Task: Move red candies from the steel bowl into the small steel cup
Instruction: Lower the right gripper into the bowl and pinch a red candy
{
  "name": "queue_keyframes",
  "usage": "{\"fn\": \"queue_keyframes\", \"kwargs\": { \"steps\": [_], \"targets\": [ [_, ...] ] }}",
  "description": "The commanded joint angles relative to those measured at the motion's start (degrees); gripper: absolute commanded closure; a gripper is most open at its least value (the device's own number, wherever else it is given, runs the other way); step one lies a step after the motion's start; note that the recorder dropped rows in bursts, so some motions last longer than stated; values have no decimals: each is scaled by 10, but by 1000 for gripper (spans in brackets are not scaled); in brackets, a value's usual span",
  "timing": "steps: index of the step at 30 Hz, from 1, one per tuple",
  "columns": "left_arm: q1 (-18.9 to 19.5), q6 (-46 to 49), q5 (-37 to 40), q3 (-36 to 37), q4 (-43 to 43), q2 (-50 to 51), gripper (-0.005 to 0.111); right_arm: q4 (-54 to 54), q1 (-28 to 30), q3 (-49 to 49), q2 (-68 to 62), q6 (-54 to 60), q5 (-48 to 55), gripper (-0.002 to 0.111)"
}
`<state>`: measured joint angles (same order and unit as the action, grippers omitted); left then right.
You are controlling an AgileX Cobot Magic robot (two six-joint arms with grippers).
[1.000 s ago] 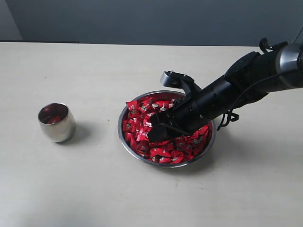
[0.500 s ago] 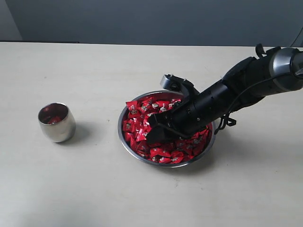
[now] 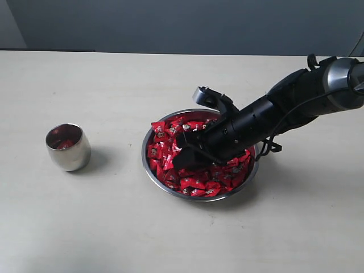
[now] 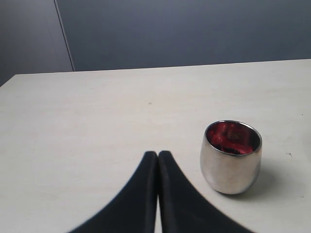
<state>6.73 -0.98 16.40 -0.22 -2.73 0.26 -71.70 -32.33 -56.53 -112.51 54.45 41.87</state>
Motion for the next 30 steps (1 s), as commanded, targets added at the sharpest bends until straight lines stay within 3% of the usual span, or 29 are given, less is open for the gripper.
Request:
{"fn": "queue_keyframes", "kwargs": {
  "steps": [1,11,16,22,26,30],
  "targets": [
    [0,-1,-1,2,1,-3,106,-22,3,1,0,17,-3,68],
    [0,-1,-1,2,1,-3,106,-23,3,-21,-23,19,8,68],
    [0,-1,-1,2,1,-3,106,-35,3,-21,-23,19,-1,82],
    [0,-1,-1,2,1,-3,106,-39,3,-21,-23,23,-6,86],
    [0,-1,-1,2,1,-3,106,-38,3,-21,-23,24,-6,109],
    [0,-1,-1,2,1,-3,106,-36,3,-21,-23,25,-9,109]
  ]
}}
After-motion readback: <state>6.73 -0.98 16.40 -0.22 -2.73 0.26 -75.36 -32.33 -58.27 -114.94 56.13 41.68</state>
